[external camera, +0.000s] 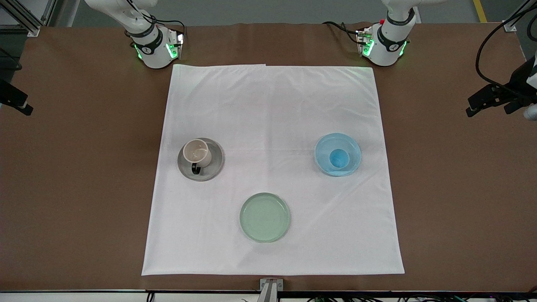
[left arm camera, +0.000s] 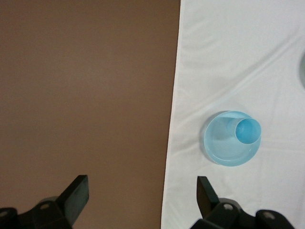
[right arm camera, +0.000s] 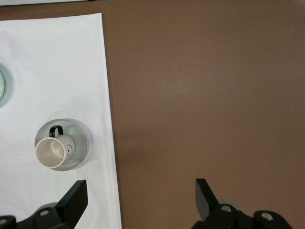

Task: Place blue cup in blue plate and white mug in gray plate

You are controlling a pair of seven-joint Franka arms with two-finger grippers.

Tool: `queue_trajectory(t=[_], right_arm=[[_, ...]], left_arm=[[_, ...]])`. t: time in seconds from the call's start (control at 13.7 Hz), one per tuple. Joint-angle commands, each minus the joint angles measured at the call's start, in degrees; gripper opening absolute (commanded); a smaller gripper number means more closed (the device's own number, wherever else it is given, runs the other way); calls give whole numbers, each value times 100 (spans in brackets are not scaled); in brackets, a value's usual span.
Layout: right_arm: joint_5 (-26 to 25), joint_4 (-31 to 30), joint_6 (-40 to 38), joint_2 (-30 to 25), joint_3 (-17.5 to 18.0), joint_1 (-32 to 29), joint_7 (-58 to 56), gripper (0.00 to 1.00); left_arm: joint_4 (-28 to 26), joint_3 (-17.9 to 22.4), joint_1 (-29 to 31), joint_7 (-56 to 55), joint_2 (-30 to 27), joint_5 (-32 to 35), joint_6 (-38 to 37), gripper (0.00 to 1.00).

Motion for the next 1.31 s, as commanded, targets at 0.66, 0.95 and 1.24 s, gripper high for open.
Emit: queue_trajectory(t=[0.66, 0.95, 1.24], right_arm=[[97, 85, 89, 52, 27, -22, -31, 100], [97, 85, 89, 52, 27, -22, -31, 100], [97, 85, 89, 52, 27, -22, -31, 100]], left_arm=[[45, 39, 19, 164, -12, -99, 37, 100], [54, 39, 37, 182, 14, -99, 46, 100], [45, 39, 19, 182, 14, -99, 46, 100]])
